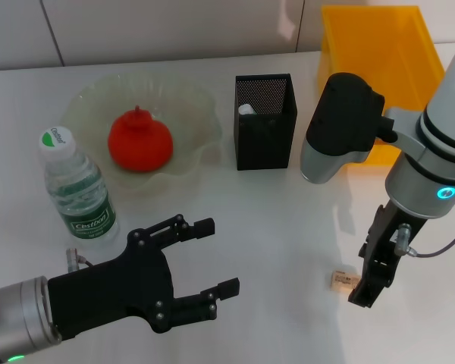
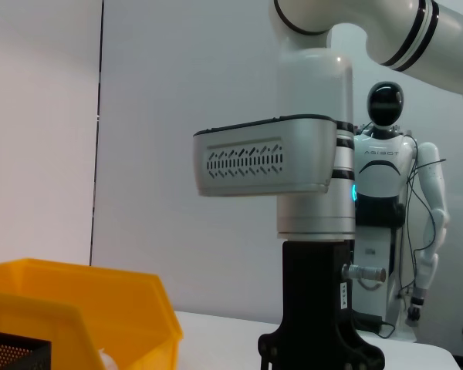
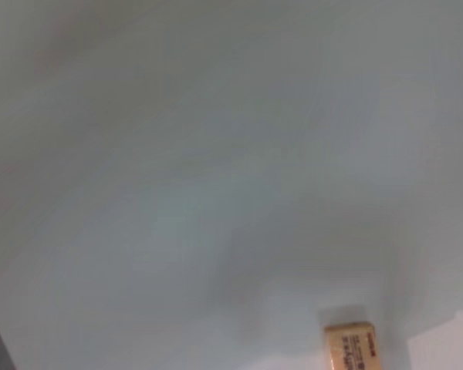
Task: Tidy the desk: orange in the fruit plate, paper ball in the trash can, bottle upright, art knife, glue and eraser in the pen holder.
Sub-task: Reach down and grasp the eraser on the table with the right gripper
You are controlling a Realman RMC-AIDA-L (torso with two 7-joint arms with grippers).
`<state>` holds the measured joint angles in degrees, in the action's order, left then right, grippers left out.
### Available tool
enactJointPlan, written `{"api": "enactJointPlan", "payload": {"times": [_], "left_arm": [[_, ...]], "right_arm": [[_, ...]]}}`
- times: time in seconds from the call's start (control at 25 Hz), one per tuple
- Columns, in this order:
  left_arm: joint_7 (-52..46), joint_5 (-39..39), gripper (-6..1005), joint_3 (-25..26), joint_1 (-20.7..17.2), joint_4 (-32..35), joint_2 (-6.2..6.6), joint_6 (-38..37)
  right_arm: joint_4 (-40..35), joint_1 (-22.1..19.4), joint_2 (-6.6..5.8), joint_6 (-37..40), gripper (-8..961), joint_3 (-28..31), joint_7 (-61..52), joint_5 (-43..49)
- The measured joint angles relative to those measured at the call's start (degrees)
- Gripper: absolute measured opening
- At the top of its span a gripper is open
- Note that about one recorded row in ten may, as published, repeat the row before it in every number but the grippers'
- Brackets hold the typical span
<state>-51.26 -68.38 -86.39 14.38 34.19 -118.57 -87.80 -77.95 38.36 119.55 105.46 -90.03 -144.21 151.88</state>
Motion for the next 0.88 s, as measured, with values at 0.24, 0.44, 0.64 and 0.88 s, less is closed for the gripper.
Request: {"api": "enactJointPlan", "payload": {"times": [0.24, 0.44, 0.64, 0.88], "left_arm": [[0.2, 0.0, 803, 0.0, 0.0, 0.0, 0.00, 0.0], [0.2, 0.0, 803, 0.0, 0.0, 0.0, 0.01, -0.1], [0.2, 0.0, 803, 0.0, 0.0, 0.0, 0.01, -0.2], [0.2, 0.0, 803, 0.0, 0.0, 0.0, 0.00, -0.2]], "right_arm": [[1.4, -0.5, 0.04, -2.4, 746, -0.6, -0.1, -1.2], [1.8, -1.4, 0.07, -4.9, 745, -2.4, -0.4, -1.4], [1.8, -2.2, 0.07, -6.4, 744, -2.8, -0.4, -1.3], [1.8, -3.1, -0.07, -7.8, 743, -2.9, -0.3, -1.0]]}}
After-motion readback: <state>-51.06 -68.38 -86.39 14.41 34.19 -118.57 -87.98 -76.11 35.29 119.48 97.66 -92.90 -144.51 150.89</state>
